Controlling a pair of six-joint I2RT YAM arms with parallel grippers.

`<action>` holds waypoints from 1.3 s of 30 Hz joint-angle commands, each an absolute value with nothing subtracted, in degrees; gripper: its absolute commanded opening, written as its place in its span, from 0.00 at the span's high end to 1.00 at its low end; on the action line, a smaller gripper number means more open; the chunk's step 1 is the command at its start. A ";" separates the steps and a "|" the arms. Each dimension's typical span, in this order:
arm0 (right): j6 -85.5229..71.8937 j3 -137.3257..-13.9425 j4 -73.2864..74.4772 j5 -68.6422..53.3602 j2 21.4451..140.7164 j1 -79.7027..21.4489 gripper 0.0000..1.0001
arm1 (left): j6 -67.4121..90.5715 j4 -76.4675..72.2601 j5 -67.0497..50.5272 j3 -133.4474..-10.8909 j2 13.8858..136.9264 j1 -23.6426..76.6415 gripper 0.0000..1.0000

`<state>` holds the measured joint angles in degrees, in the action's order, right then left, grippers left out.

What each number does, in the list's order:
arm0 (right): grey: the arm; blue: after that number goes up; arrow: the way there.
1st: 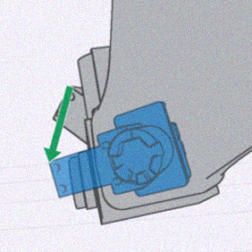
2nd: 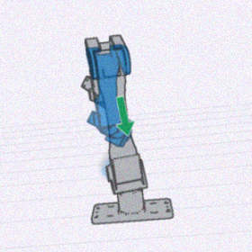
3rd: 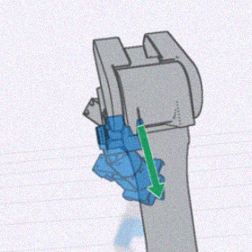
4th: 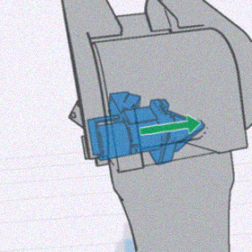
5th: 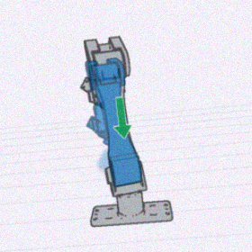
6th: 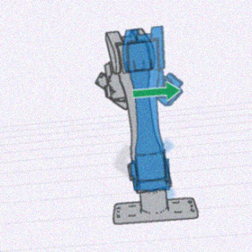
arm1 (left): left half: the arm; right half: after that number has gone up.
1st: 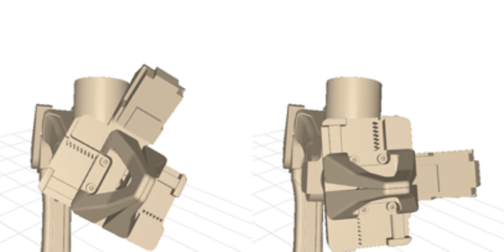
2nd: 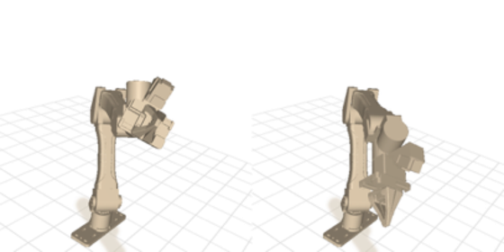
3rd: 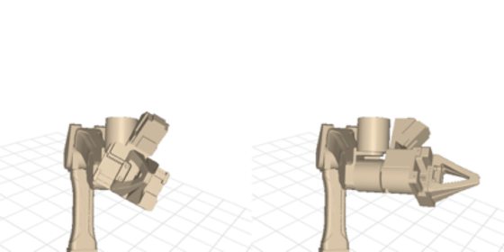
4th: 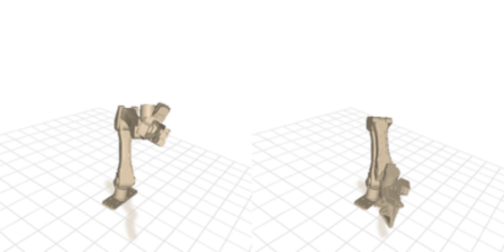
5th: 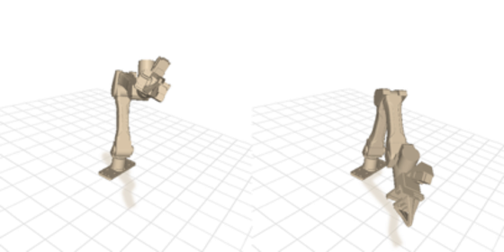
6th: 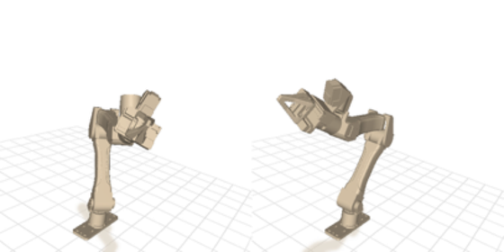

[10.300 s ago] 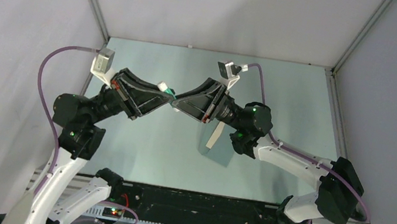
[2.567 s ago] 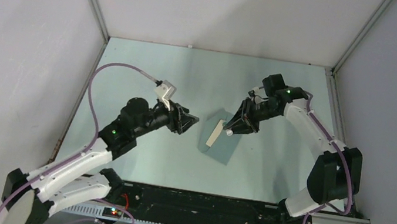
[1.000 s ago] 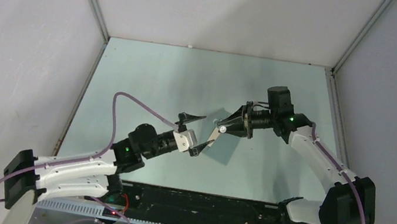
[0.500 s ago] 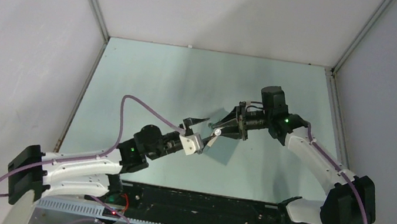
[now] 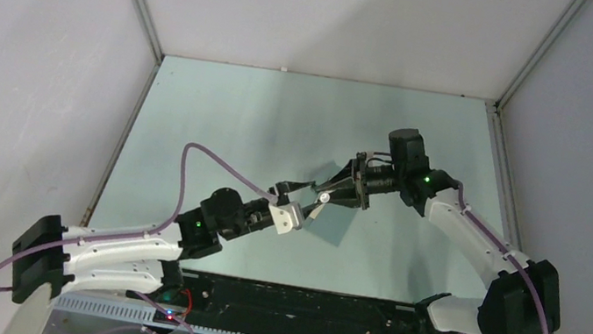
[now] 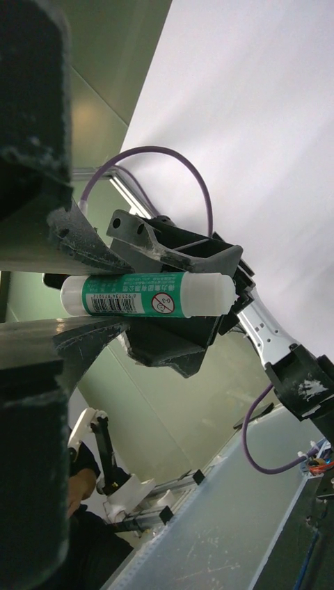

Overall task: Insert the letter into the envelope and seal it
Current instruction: Paint the envelope at the center of the board.

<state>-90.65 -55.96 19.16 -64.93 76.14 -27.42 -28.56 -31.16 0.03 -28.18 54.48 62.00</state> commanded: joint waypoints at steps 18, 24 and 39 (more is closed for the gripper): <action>-93.74 -55.99 12.32 -70.32 78.26 -27.61 0.58 | -27.63 -29.74 -1.34 -31.50 54.21 63.98 1.00; -91.78 -56.03 11.86 -69.75 75.05 -21.64 0.41 | -21.75 -25.18 1.81 -31.43 51.99 63.90 1.00; -38.82 -65.97 51.06 -15.50 63.25 -20.22 0.56 | 13.29 -14.47 -5.80 -38.83 50.37 50.98 1.00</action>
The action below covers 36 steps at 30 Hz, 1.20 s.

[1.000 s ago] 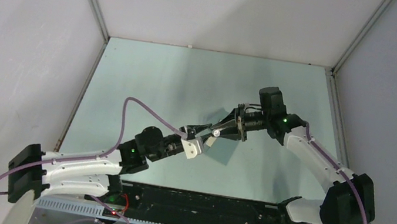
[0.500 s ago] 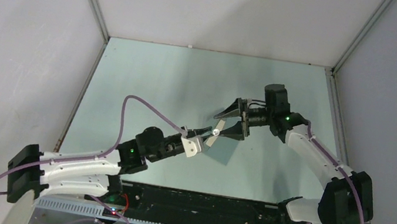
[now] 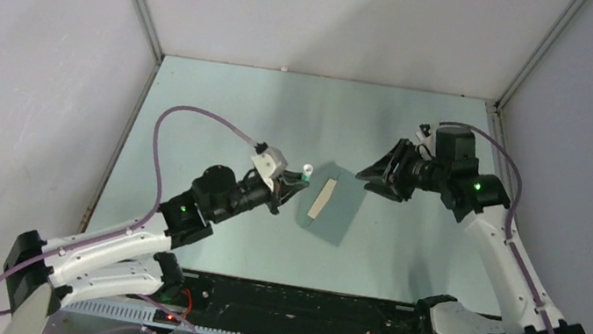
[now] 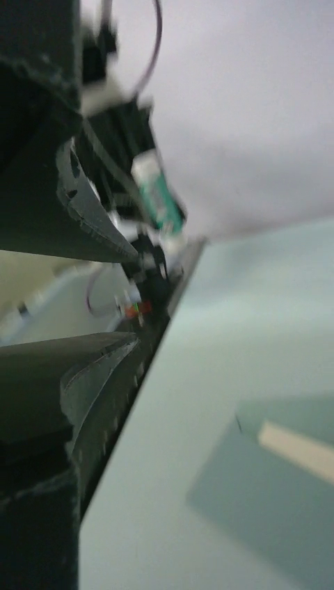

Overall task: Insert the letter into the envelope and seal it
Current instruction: Paint the envelope at the center of the board.

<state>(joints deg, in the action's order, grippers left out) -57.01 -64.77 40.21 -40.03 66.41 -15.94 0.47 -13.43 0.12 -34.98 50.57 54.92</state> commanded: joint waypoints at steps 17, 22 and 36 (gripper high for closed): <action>-27.67 -52.17 29.11 -0.27 56.58 -36.85 0.92 | 15.01 -34.52 -10.94 -33.63 53.84 46.57 1.00; -31.00 -50.91 25.41 -4.87 57.32 -35.70 0.89 | 14.44 -38.25 -13.88 -34.07 61.36 46.66 1.00; -20.90 -55.85 10.96 -22.64 48.48 -34.36 0.35 | 14.85 -27.50 -20.32 -37.38 59.02 46.69 1.00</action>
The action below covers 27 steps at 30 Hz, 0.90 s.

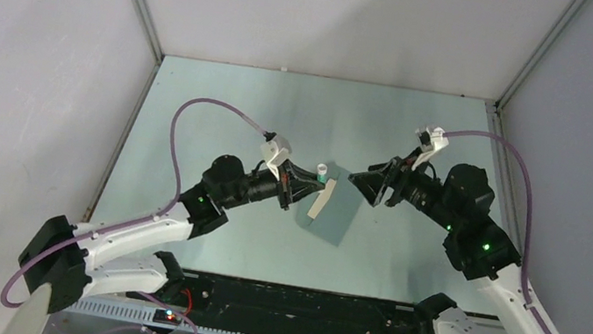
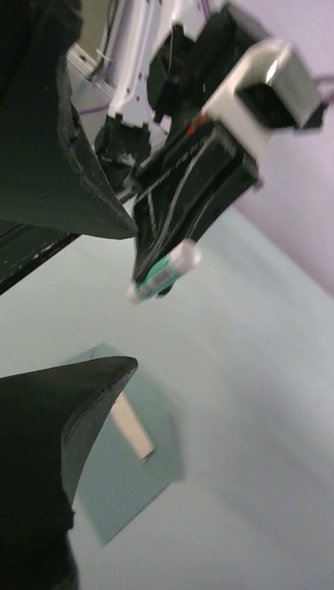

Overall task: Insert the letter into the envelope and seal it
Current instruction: Paint the envelope at the center of the board.

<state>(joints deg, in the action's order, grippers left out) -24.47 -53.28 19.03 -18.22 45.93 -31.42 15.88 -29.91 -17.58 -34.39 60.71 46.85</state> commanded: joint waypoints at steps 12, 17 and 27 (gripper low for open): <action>-15.66 -60.82 9.77 -20.47 57.14 -42.05 0.41 | 16.30 -23.42 -23.70 -40.14 58.50 46.71 1.00; -13.64 -60.53 10.92 -14.07 58.14 -45.85 0.46 | 17.21 -23.36 -24.78 -40.92 58.43 46.72 1.00; -13.76 -60.49 14.94 -5.49 59.68 -49.07 0.61 | 16.62 -21.88 -24.97 -41.54 57.76 46.77 1.00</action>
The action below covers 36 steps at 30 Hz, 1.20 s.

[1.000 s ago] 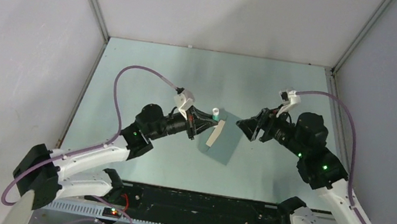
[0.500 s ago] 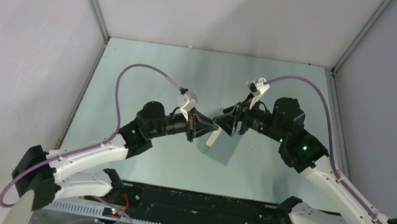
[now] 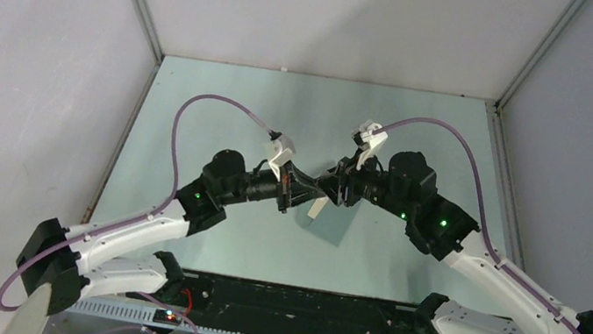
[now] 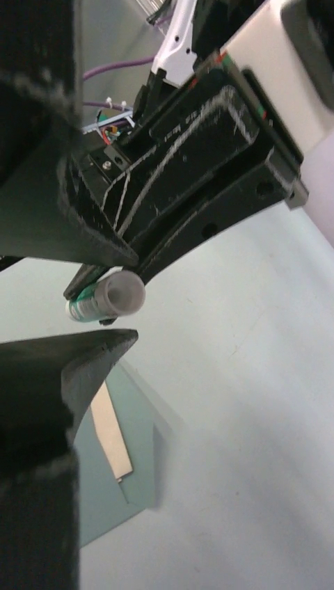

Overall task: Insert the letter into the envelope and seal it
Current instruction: Paint the envelope at the center of the board.

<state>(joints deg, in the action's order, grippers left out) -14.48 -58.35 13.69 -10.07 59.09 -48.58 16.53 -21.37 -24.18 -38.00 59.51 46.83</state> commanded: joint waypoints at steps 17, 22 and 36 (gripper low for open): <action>-14.67 -59.46 16.57 -1.08 59.89 -49.01 1.00 | 16.68 -16.62 -21.90 -43.51 58.30 46.69 0.35; -14.04 -55.04 13.08 8.31 56.32 -47.40 1.00 | 20.22 -9.24 -15.49 -44.28 56.92 45.99 0.16; -14.29 -21.31 -26.34 18.02 47.37 -49.74 1.00 | 33.91 -2.91 -10.63 -46.09 75.32 43.76 0.77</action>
<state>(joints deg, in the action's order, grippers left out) -16.43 -30.89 -3.40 14.44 49.41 -48.05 29.74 -6.39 -9.10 -41.87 68.12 44.31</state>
